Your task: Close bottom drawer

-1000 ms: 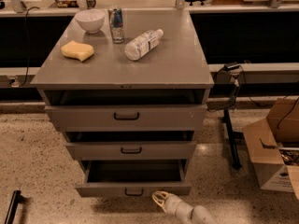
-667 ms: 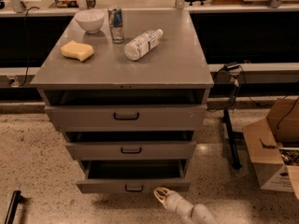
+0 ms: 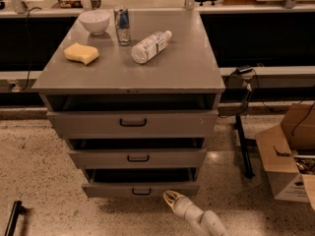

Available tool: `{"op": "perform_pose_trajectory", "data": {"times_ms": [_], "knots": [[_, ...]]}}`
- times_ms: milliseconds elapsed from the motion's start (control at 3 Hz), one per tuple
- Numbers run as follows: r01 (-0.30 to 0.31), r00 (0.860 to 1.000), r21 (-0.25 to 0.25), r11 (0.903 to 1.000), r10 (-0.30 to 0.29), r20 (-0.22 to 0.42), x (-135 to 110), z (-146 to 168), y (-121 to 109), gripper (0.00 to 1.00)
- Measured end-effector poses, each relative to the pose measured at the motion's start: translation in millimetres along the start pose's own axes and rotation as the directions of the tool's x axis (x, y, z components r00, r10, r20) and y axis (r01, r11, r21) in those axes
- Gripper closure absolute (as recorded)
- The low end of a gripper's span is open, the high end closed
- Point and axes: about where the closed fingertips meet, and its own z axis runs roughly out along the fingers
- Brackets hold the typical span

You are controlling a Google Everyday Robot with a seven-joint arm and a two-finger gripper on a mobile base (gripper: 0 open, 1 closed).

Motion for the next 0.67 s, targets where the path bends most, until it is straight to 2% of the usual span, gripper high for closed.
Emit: {"op": "perform_pose_trajectory", "data": {"times_ms": [667], "knots": [[0.007, 1.0, 0.03, 0.9995, -0.007, 0.011, -6.8, 24.3, -23.0, 1.0]]}}
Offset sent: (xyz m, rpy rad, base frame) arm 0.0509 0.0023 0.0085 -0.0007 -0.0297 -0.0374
